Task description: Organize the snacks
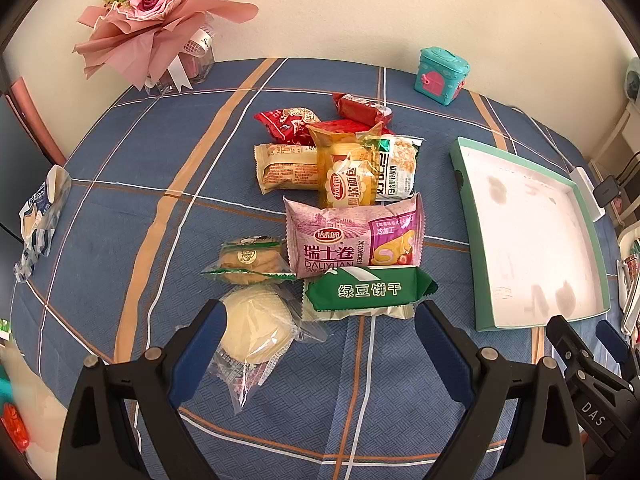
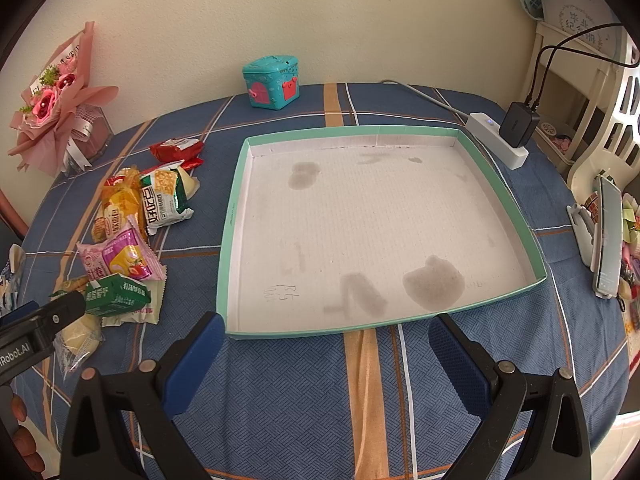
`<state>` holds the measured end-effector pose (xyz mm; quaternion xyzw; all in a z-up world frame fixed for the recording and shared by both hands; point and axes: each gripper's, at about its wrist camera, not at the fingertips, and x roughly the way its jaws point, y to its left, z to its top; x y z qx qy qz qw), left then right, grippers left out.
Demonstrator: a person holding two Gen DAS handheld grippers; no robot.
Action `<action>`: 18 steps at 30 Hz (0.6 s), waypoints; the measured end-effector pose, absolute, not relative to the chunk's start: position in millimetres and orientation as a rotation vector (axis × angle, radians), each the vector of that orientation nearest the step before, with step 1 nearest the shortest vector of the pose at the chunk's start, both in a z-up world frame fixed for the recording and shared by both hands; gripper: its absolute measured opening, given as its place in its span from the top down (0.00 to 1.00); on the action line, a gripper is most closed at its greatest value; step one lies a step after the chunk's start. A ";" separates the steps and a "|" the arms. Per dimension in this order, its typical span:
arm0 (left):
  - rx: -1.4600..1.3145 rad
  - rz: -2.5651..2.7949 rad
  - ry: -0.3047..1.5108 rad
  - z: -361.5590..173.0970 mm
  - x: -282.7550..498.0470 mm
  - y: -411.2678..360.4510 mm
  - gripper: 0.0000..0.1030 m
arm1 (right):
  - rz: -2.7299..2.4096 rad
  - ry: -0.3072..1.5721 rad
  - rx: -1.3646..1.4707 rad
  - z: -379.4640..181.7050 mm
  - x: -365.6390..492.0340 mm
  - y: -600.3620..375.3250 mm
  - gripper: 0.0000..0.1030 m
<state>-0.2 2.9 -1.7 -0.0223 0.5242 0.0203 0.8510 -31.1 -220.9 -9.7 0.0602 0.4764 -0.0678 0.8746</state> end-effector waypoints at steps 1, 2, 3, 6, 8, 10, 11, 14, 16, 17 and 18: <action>-0.047 0.042 1.104 -1.7 -0.2 2.9 0.08 | -0.142 0.995 0.124 -9.8 -31.0 -220.9 0.00; -0.047 0.042 1.104 -1.7 -0.2 2.9 0.08 | -0.142 0.995 0.124 -10.0 -31.3 -220.8 0.00; -0.047 0.043 1.104 -1.9 -0.4 3.5 0.08 | -0.141 0.995 0.123 -10.2 -31.5 -220.7 0.00; -0.049 0.044 1.104 -1.9 -0.2 3.7 0.08 | -0.139 0.996 0.122 -10.3 -31.5 -220.4 0.00; -0.053 0.048 1.104 -2.1 -0.2 5.5 0.08 | -0.138 0.997 0.119 -10.2 -30.8 -219.5 0.00; -0.066 0.078 1.094 -0.1 -0.6 10.7 0.08 | -0.125 0.991 0.117 -8.7 -30.9 -217.3 0.00; -0.082 0.107 1.083 1.6 -1.0 16.3 0.08 | -0.112 0.984 0.114 -6.9 -30.5 -214.7 0.00; -0.142 0.207 1.073 2.4 -2.3 38.1 0.08 | -0.054 0.965 0.110 -2.4 -27.6 -204.1 0.00; -0.211 0.261 1.086 -1.5 -2.7 56.0 0.08 | 0.000 0.958 0.117 -0.6 -24.4 -194.2 0.00; -0.234 0.278 1.090 -3.2 -2.9 61.6 0.08 | 0.028 0.956 0.120 0.0 -22.7 -188.8 0.00; -0.261 0.308 1.097 -5.6 -4.0 69.6 0.08 | 0.061 0.955 0.120 0.3 -20.6 -181.6 0.00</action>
